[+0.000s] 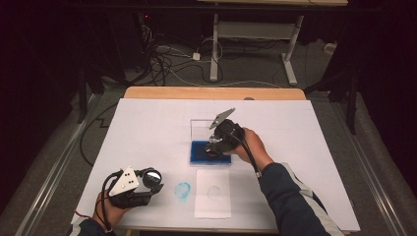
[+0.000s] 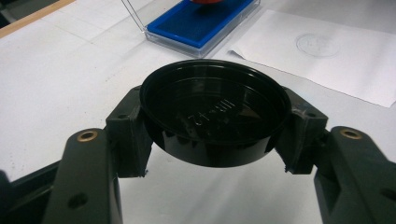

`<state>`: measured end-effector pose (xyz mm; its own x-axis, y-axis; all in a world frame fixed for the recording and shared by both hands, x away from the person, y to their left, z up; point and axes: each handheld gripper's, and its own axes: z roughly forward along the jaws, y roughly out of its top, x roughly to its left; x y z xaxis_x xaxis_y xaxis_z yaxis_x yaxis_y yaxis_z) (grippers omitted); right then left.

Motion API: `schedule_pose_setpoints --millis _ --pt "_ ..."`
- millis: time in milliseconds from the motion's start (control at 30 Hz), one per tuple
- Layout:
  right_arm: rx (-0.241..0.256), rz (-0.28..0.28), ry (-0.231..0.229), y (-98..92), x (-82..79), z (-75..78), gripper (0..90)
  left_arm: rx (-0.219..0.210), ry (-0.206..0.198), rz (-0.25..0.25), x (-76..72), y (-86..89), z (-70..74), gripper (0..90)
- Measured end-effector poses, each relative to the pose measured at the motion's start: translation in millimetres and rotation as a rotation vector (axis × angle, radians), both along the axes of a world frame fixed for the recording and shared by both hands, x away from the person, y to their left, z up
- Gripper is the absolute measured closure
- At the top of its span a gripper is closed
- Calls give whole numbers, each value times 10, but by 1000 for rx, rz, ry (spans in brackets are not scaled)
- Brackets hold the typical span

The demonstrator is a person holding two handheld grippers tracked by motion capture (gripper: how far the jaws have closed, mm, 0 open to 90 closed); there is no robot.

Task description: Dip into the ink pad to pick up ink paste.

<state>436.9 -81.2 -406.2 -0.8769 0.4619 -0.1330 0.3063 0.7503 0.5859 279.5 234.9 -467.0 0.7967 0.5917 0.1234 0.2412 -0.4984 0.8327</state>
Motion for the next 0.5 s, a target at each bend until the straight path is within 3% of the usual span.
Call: schedule_pose_setpoints --millis 500 --pt "-48 -12 -3 19 21 -98 566 5 6 -6 1 -6 -8 363"
